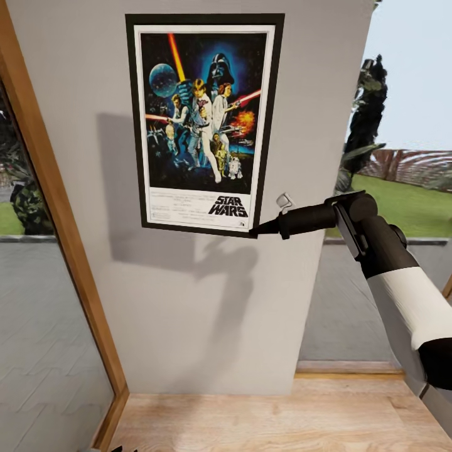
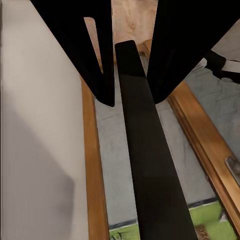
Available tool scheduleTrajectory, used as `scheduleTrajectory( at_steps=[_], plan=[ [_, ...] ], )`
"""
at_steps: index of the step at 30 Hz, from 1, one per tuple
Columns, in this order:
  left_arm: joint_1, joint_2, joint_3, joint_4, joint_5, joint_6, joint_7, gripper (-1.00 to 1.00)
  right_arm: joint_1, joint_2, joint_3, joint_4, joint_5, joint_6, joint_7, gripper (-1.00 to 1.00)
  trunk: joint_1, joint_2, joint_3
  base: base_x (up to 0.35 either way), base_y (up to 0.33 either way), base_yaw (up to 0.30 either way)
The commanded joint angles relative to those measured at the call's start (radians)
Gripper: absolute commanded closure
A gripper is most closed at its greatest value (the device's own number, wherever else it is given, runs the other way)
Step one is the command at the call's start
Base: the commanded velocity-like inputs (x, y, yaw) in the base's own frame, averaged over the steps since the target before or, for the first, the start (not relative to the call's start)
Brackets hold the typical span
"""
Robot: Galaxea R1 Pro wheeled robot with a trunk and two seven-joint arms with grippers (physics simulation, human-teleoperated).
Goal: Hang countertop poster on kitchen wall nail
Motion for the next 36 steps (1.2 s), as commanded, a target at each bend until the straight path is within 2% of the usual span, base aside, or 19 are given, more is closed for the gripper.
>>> scheduleTrajectory(
  at_steps=[1,16,36],
  plan=[
    [0.0,0.0,-0.008,0.001,0.01,-0.005,-0.002,-1.0,-0.001,-0.001,0.002,0.0,-0.005,0.011,0.001,1.0,0.001,-0.001,0.0,0.237,-0.049,0.0],
    [0.0,0.0,-0.008,0.001,0.01,-0.004,-0.002,-1.0,-0.001,-0.001,0.001,0.0,-0.005,0.011,0.001,1.0,0.001,-0.001,0.0,0.063,-0.011,0.0],
    [0.0,0.0,-0.008,0.001,0.01,-0.006,-0.002,-1.0,-0.001,-0.002,0.0,-0.004,-0.005,0.011,0.001,1.0,0.001,-0.001,0.0,0.139,0.0,0.0]
  ],
)
